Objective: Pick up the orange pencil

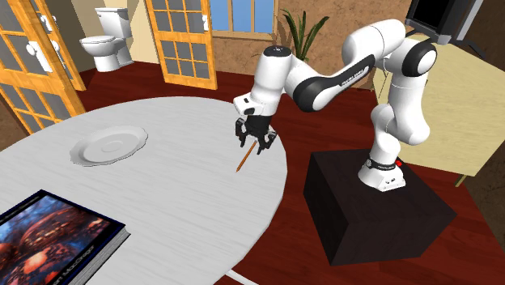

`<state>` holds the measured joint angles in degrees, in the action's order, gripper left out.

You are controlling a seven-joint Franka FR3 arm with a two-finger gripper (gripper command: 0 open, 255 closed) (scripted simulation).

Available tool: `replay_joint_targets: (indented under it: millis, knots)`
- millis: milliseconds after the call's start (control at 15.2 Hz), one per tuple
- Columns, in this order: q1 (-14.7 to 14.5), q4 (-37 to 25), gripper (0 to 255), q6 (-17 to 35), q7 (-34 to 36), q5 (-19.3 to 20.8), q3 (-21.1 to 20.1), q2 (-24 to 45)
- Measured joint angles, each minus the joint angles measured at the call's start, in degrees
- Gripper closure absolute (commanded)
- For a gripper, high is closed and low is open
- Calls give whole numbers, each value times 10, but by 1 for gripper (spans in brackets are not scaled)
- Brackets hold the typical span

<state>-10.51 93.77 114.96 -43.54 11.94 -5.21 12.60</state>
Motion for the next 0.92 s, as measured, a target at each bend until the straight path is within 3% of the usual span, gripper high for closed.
replay_joint_targets:
  millis: [594, 924]
  knots:
    - [0, 1, 255, 1, 0, 0, 0, 0]
    - [-1, -26, 255, -28, -5, -2, -1, -2]
